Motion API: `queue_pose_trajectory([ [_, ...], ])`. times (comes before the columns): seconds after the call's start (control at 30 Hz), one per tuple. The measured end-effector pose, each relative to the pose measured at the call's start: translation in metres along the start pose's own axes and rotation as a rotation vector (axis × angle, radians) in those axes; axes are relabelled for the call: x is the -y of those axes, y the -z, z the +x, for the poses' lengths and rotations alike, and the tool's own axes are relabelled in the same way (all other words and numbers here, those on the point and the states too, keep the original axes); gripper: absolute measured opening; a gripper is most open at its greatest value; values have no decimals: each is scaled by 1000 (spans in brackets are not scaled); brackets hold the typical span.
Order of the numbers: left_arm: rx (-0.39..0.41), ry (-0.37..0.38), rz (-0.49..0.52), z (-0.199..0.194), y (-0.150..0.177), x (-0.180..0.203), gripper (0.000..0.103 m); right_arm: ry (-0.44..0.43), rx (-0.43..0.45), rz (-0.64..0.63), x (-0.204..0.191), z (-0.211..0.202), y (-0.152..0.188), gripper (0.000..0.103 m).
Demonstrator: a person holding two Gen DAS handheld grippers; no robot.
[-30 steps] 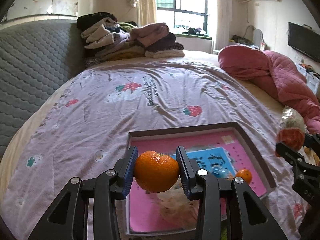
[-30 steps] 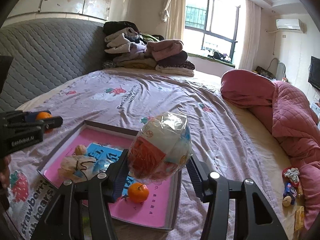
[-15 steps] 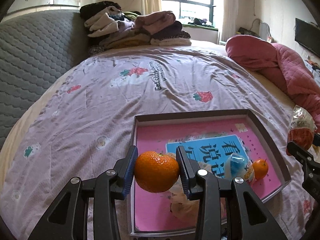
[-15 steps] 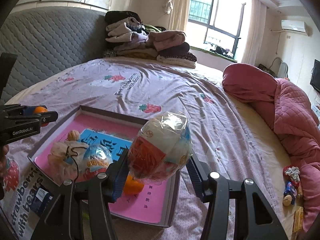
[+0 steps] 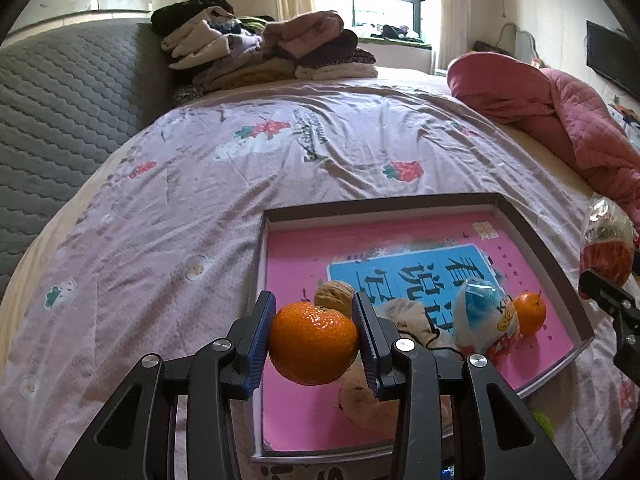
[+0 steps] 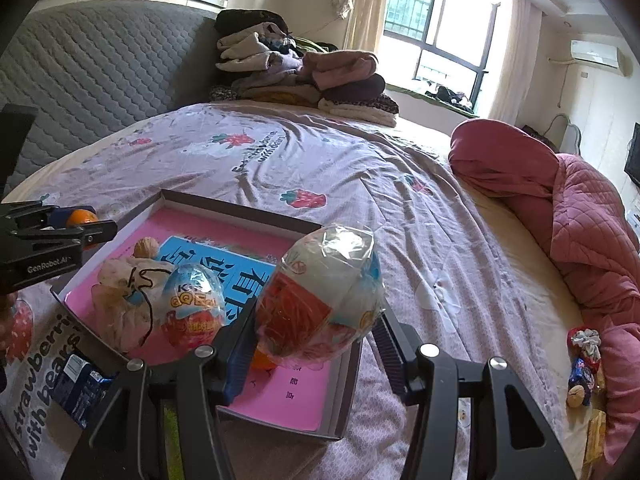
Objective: Organize objects
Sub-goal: 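Lower the orange and candy bag toward the pink book in the tray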
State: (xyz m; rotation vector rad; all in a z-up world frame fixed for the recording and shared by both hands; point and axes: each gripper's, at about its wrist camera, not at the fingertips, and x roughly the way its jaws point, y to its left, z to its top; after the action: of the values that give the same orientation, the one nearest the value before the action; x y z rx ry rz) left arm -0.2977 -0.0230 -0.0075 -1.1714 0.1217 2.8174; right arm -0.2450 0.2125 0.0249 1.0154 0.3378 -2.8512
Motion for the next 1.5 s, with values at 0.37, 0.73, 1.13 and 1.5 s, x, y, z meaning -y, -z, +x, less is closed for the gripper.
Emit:
queue_pose_trajectory([
  [0.37,-15,-2,1,2,6,0,40,5,-2,15,1,-1,0,55],
  [0.73,-22,4,-4,2,6,-2,40,-2,1,9,3,-5,2,55],
  [1.13,-46,-14,3,14,12,-4,40,7,-43,-28,1,6,8,55],
  [1.5,-75,-16,19,25,20,0,40,-18,-128,-65,-10,25,23,55],
])
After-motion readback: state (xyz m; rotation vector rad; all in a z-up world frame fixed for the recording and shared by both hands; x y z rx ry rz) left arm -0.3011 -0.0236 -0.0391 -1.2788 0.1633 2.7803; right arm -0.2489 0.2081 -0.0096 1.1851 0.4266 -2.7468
